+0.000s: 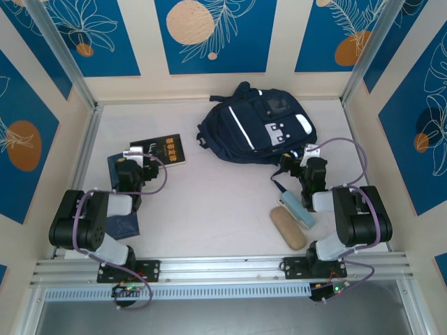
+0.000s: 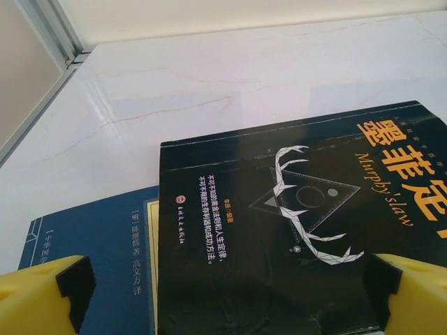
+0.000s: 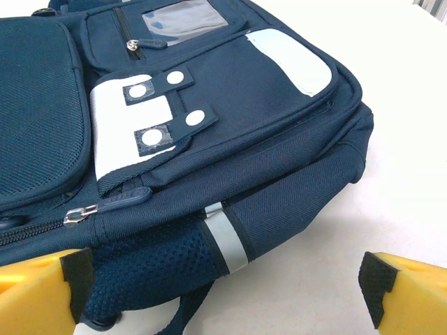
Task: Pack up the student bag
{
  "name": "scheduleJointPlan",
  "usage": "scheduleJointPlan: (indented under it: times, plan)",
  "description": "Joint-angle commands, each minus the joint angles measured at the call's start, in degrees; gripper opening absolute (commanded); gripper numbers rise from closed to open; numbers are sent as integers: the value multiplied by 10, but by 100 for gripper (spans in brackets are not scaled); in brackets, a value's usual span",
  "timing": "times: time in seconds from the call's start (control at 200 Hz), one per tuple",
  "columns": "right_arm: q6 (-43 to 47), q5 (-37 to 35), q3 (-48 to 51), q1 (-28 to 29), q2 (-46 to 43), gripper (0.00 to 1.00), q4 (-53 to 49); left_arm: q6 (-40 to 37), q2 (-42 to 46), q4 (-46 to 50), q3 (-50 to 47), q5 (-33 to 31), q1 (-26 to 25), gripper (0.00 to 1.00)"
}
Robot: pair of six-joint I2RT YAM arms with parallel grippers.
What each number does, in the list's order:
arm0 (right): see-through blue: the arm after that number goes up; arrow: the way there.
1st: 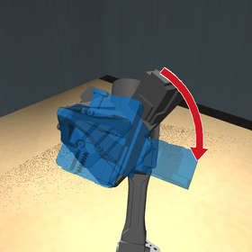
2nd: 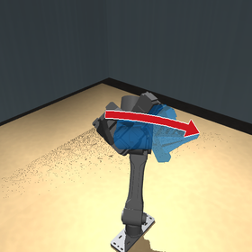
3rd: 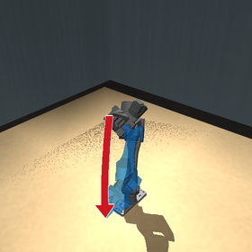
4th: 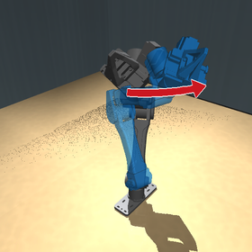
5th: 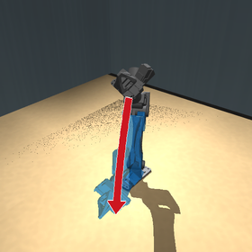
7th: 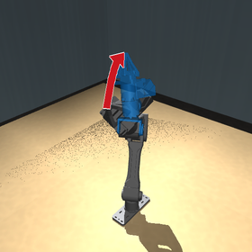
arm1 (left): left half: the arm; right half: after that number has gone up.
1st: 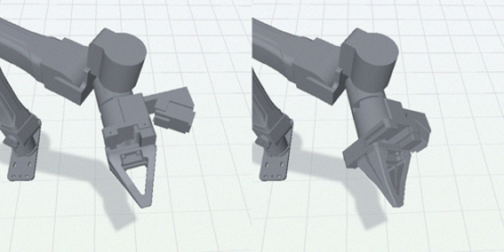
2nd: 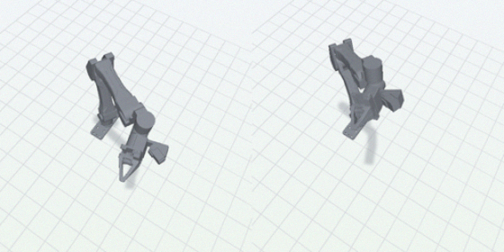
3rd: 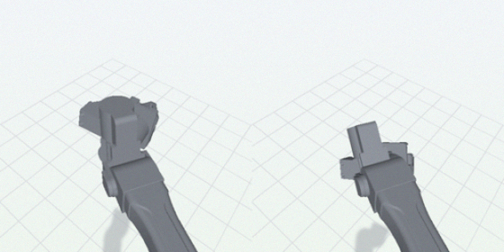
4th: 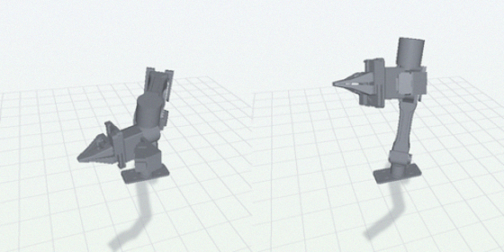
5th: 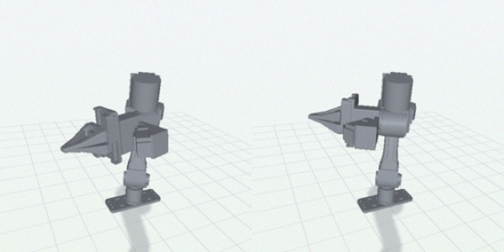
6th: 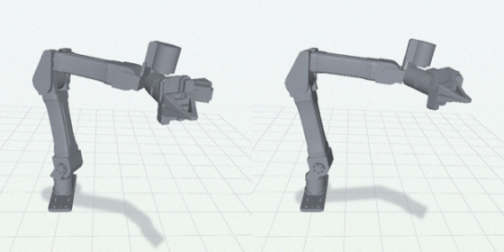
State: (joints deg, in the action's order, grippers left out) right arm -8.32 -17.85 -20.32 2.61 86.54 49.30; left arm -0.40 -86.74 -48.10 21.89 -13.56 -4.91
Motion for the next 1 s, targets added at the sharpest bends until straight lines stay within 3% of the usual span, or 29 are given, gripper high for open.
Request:
scheduleJointPlan:
  times: [0.0,0.145,0.24,0.37,0.455,0.545,0.75,0.995]
  plan:
    - [37,-18,9,27,-17,99,46,7,53,66,12,-15,-4,100]
    - [52,-67,-65,52,-86,99,-141,13,136,230,64,-24,-4,100]
    - [44,-69,-94,64,-119,99,-195,34,181,310,88,-6,-4,100]
    - [-56,-47,-217,84,-132,99,-414,95,232,439,137,38,-4,100]
    - [-136,-6,-342,97,-80,99,-591,143,253,524,174,68,-4,100]
    - [-162,21,-434,130,-9,99,-673,175,268,586,206,108,-4,100]
    - [-213,92,-626,211,146,98,-733,241,276,716,272,135,-4,100]
    - [-214,124,-848,276,330,91,-794,260,275,750,279,169,-5,100]
